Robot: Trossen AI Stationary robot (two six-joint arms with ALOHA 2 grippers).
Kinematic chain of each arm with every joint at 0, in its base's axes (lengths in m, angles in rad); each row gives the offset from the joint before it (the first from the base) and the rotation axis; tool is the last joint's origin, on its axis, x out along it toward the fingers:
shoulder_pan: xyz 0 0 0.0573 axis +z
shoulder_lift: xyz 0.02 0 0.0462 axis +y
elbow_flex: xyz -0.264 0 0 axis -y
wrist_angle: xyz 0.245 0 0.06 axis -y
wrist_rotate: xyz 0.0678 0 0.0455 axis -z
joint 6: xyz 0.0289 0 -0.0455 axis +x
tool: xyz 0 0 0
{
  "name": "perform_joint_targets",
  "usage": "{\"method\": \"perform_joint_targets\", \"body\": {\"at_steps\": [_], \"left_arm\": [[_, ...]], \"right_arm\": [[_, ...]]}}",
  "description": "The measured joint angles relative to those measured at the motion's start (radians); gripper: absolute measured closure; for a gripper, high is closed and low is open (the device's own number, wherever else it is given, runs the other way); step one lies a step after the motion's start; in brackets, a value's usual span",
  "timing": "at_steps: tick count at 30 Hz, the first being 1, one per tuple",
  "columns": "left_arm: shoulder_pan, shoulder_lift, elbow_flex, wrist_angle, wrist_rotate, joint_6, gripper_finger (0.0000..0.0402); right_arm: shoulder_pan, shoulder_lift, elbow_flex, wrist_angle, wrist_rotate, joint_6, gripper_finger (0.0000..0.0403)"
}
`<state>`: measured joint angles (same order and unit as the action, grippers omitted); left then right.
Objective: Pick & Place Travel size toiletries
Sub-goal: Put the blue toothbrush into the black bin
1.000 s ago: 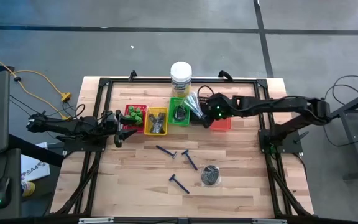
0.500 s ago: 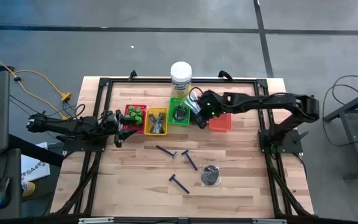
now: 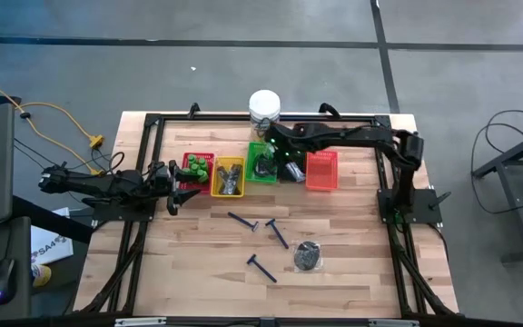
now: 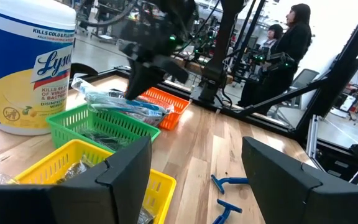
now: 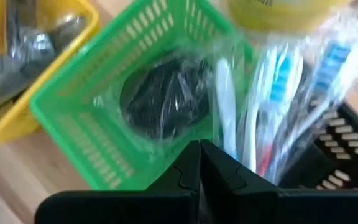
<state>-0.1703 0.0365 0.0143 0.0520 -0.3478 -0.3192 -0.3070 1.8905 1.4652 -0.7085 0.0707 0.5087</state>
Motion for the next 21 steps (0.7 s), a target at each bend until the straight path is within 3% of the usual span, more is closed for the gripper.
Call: {"method": "perform_joint_targets", "body": {"at_steps": [10, 21], "left_arm": [[0.000, 0.000, 0.000, 0.000, 0.000, 0.000, 0.0160], [0.000, 0.000, 0.000, 0.000, 0.000, 0.000, 0.0160]], "right_arm": [[-0.003, 0.084, 0.063, 0.096, -0.026, 0.022, 0.0401], [-0.006, 0.114, 0.063, 0.032, 0.177, 0.018, 0.0401]]}}
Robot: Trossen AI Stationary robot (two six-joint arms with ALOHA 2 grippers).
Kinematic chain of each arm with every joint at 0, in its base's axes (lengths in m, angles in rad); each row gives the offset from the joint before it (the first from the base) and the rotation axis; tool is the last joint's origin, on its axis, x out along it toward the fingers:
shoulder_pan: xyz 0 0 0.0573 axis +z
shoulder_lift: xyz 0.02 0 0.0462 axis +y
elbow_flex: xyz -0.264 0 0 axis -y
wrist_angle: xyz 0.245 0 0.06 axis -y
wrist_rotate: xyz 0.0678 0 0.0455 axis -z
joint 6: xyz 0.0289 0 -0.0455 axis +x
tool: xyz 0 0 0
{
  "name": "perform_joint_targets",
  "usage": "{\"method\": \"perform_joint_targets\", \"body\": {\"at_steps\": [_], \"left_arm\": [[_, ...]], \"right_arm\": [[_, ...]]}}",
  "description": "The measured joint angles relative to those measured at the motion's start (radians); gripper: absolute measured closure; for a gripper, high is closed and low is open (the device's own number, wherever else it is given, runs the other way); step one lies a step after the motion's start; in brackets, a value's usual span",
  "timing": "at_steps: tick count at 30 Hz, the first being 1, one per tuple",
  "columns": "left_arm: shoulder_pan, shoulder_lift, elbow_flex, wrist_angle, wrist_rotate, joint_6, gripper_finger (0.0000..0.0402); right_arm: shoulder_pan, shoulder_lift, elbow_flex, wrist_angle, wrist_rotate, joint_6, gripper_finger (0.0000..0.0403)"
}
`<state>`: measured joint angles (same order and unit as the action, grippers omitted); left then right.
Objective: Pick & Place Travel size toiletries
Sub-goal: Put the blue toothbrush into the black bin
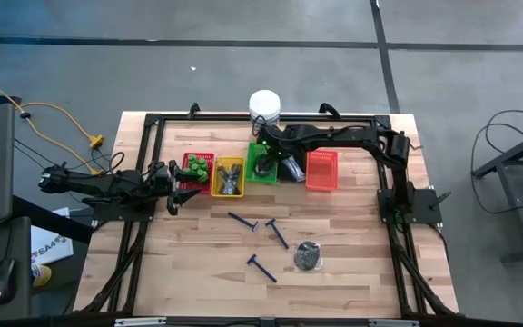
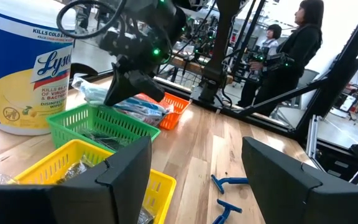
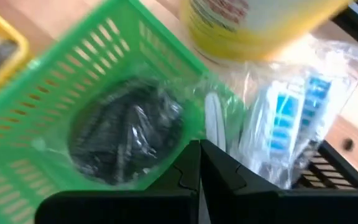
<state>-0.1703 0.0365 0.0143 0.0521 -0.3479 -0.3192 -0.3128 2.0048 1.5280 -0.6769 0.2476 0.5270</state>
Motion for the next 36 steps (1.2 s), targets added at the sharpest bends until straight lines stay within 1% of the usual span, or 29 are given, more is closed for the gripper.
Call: {"method": "perform_joint_targets", "body": {"at_steps": [4, 7, 9, 13, 19, 24, 27, 30, 33, 36], "left_arm": [[0.000, 0.000, 0.000, 0.000, 0.000, 0.000, 0.0160], [0.000, 0.000, 0.000, 0.000, 0.000, 0.000, 0.0160], [0.000, 0.000, 0.000, 0.000, 0.000, 0.000, 0.0160], [0.000, 0.000, 0.000, 0.000, 0.000, 0.000, 0.0160], [0.000, 0.000, 0.000, 0.000, 0.000, 0.000, 0.0160], [0.000, 0.000, 0.000, 0.000, 0.000, 0.000, 0.0160], [0.000, 0.000, 0.000, 0.000, 0.000, 0.000, 0.0160], [0.000, 0.000, 0.000, 0.000, 0.000, 0.000, 0.0160], [0.000, 0.000, 0.000, 0.000, 0.000, 0.000, 0.0160], [0.000, 0.000, 0.000, 0.000, 0.000, 0.000, 0.0160]], "right_arm": [[-0.011, 0.000, 0.000, -0.061, 0.017, -0.003, 0.0401], [-0.017, 0.000, -0.001, -0.066, 0.054, 0.001, 0.0401], [-0.026, -0.004, -0.001, -0.066, 0.058, 0.001, 0.0401], [-0.036, -0.010, -0.001, -0.040, -0.009, -0.005, 0.0401], [-0.028, -0.065, 0.000, -0.054, -0.041, 0.004, 0.0401], [-0.015, -0.118, -0.001, -0.160, -0.048, 0.031, 0.0401], [0.010, -0.137, -0.004, -0.268, -0.062, 0.056, 0.0401], [0.026, -0.143, -0.037, -0.291, -0.074, 0.069, 0.0401], [0.038, -0.145, -0.085, -0.273, -0.114, 0.082, 0.0401], [0.049, -0.144, -0.136, -0.235, -0.112, 0.096, 0.0401]]}}
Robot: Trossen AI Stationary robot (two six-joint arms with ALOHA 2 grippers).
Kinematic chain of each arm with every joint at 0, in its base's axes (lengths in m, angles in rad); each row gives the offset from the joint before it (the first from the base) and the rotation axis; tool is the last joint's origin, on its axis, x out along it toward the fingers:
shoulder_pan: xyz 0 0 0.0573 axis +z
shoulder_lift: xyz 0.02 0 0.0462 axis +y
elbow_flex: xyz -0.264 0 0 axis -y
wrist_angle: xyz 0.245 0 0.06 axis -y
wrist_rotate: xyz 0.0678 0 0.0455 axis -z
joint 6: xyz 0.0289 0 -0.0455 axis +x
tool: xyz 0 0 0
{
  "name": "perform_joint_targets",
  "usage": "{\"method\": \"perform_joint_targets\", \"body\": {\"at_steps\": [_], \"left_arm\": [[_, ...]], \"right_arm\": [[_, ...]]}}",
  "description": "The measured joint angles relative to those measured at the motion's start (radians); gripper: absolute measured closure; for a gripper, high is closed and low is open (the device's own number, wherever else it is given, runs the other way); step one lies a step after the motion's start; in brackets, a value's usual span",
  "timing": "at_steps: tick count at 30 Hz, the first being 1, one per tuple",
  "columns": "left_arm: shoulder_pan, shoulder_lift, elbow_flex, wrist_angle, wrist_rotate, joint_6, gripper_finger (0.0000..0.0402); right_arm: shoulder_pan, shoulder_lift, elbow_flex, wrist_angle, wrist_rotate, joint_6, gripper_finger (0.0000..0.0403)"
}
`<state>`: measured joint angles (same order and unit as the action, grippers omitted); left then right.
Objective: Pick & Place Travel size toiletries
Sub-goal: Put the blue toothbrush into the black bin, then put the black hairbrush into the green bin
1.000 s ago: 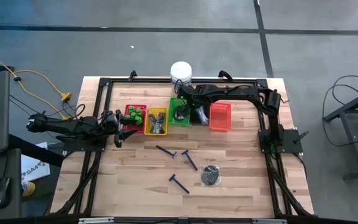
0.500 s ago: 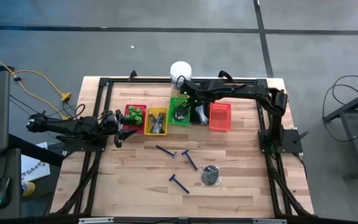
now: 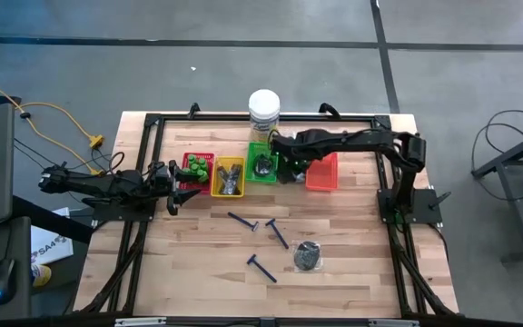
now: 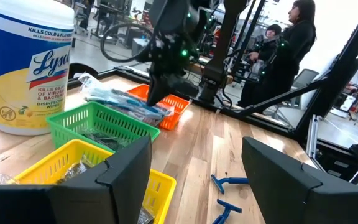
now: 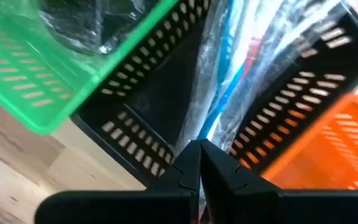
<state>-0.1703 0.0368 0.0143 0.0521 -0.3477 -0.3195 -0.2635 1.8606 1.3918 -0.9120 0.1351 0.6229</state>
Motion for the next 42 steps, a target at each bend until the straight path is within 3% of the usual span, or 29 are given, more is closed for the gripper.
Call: {"method": "perform_joint_targets", "body": {"at_steps": [11, 24, 28, 32, 42], "left_arm": [[0.000, 0.000, 0.000, 0.000, 0.000, 0.000, 0.0160], [0.000, 0.000, 0.000, 0.000, 0.000, 0.000, 0.0160], [0.000, 0.000, 0.000, 0.000, 0.000, 0.000, 0.0160], [0.000, 0.000, 0.000, 0.000, 0.000, 0.000, 0.0160], [0.000, 0.000, 0.000, 0.000, 0.000, 0.000, 0.0160]], "right_arm": [[-0.038, -0.001, -0.068, 0.126, 0.056, -0.022, 0.0401], [0.000, -0.081, -0.069, 0.103, 0.063, -0.017, 0.0401], [0.004, -0.137, -0.068, 0.099, -0.023, -0.021, 0.0397], [0.032, -0.179, -0.069, 0.086, -0.095, -0.019, 0.0369], [0.159, -0.216, -0.068, 0.010, -0.232, -0.070, 0.0255]]}}
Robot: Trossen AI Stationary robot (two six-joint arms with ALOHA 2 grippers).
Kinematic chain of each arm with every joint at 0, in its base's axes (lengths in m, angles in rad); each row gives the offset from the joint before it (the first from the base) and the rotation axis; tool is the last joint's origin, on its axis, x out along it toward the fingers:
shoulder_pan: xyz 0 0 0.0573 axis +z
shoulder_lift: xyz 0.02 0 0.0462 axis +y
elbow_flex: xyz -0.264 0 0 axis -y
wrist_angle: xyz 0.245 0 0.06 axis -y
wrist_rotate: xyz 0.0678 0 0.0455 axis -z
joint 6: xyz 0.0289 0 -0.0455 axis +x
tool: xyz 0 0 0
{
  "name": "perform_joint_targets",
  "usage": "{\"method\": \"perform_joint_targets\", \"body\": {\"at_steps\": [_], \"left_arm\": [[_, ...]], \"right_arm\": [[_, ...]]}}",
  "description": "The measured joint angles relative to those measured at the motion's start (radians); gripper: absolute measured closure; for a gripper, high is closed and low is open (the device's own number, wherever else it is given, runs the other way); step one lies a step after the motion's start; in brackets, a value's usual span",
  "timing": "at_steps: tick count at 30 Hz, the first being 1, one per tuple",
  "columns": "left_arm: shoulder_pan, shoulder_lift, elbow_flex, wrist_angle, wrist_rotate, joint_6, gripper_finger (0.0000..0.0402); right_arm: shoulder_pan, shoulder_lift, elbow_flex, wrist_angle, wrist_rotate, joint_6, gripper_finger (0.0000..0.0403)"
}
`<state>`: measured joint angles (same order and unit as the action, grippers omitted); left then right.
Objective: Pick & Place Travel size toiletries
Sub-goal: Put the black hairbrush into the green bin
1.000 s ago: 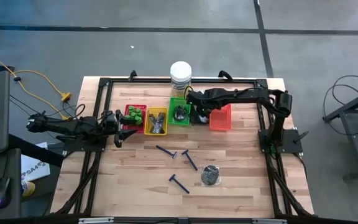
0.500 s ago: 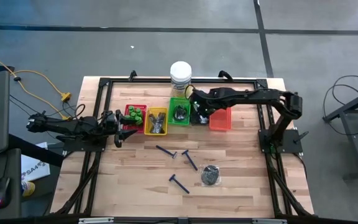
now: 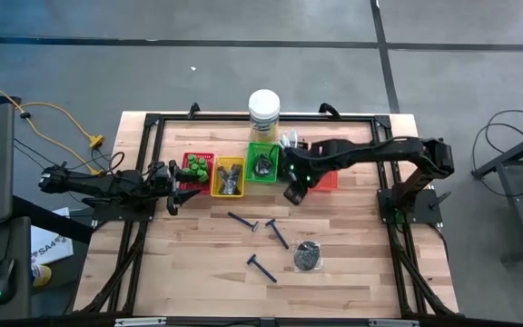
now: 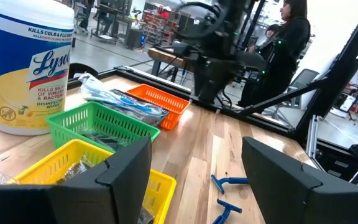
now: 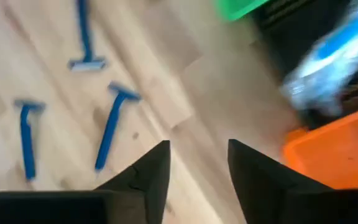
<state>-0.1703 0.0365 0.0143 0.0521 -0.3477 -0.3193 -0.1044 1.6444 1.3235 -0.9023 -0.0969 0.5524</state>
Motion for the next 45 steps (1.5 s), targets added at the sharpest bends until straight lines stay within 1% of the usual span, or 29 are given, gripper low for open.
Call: {"method": "perform_joint_targets", "body": {"at_steps": [3, 7, 12, 16, 18, 21, 26, 31, 37, 41, 45], "left_arm": [[0.000, 0.000, 0.000, 0.000, 0.000, 0.000, 0.0160], [0.000, 0.000, 0.000, 0.000, 0.000, 0.000, 0.0160], [0.000, 0.000, 0.000, 0.000, 0.000, 0.000, 0.0160], [0.000, 0.000, 0.000, 0.000, 0.000, 0.000, 0.0160], [0.000, 0.000, 0.000, 0.000, 0.000, 0.000, 0.0160], [0.000, 0.000, 0.000, 0.000, 0.000, 0.000, 0.0160], [0.000, 0.000, 0.000, 0.000, 0.000, 0.000, 0.0160], [0.000, 0.000, 0.000, 0.000, 0.000, 0.000, 0.0160], [0.000, 0.000, 0.000, 0.000, 0.000, 0.000, 0.0160], [0.000, 0.000, 0.000, 0.000, 0.000, 0.000, 0.0160], [0.000, 0.000, 0.000, 0.000, 0.000, 0.000, 0.0160]], "right_arm": [[0.053, 0.000, 0.000, -0.010, -0.015, -0.004, 0.0239], [0.123, 0.000, 0.000, -0.040, -0.018, 0.005, 0.0233], [0.205, 0.000, 0.000, -0.087, -0.018, 0.110, 0.0239], [0.281, 0.000, 0.000, -0.108, -0.018, 0.261, 0.0241], [0.326, 0.000, 0.000, -0.108, -0.018, 0.375, 0.0241], [0.392, 0.000, 0.000, -0.106, -0.014, 0.589, 0.0241], [0.492, 0.012, 0.000, -0.104, 0.065, 0.854, 0.0241], [0.553, 0.059, 0.000, -0.099, 0.103, 1.062, 0.0241], [0.600, 0.130, 0.000, -0.079, 0.118, 1.220, 0.0241], [0.602, 0.170, 0.000, -0.030, 0.121, 1.234, 0.0241], [0.588, 0.197, -0.001, -0.021, 0.122, 1.259, 0.0241]]}}
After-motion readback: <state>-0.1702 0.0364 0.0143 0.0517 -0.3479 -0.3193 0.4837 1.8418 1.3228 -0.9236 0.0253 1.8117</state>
